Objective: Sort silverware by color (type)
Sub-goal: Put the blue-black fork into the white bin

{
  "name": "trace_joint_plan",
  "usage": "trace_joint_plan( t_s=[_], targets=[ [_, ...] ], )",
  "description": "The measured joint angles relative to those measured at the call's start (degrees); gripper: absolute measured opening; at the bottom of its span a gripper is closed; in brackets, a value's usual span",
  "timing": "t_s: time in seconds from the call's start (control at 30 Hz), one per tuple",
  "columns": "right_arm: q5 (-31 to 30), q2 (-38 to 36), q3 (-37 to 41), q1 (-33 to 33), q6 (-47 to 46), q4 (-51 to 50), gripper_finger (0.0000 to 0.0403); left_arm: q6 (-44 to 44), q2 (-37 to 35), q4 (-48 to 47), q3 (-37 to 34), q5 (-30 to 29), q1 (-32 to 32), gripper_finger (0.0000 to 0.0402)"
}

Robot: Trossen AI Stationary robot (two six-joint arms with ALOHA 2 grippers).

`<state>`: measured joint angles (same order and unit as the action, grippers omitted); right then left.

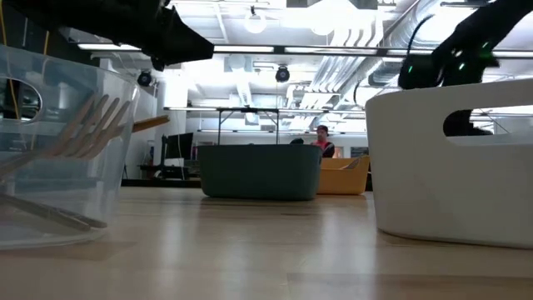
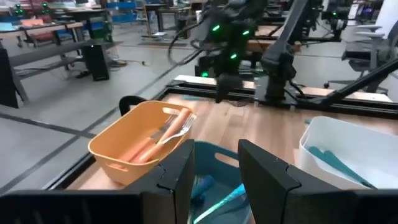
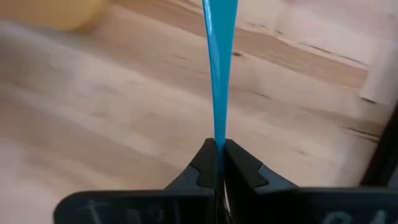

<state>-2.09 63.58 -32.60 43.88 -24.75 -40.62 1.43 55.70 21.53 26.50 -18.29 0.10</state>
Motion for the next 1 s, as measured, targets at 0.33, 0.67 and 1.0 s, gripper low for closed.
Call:
trace_joint_plan(
  t_s=[0.33,0.67,1.0],
  targets=[
    [-9.1,-22.9,0.0,-16.7,-6.2,7.4,0.0001,0.0,0.0,1.1,0.0,-0.3,0.0,0.0115],
    [-22.4,-16.8,-0.1,-37.4,2.1,34.2,0.0001,2.0,0.0,2.0,0.0,2.2,0.0,0.0115],
    [-14.7,8.6,-0.2,-44.9,17.7,78.4,0.0001,0.0,0.0,9.3,0.0,12.5,0.0,0.0115]
  ],
)
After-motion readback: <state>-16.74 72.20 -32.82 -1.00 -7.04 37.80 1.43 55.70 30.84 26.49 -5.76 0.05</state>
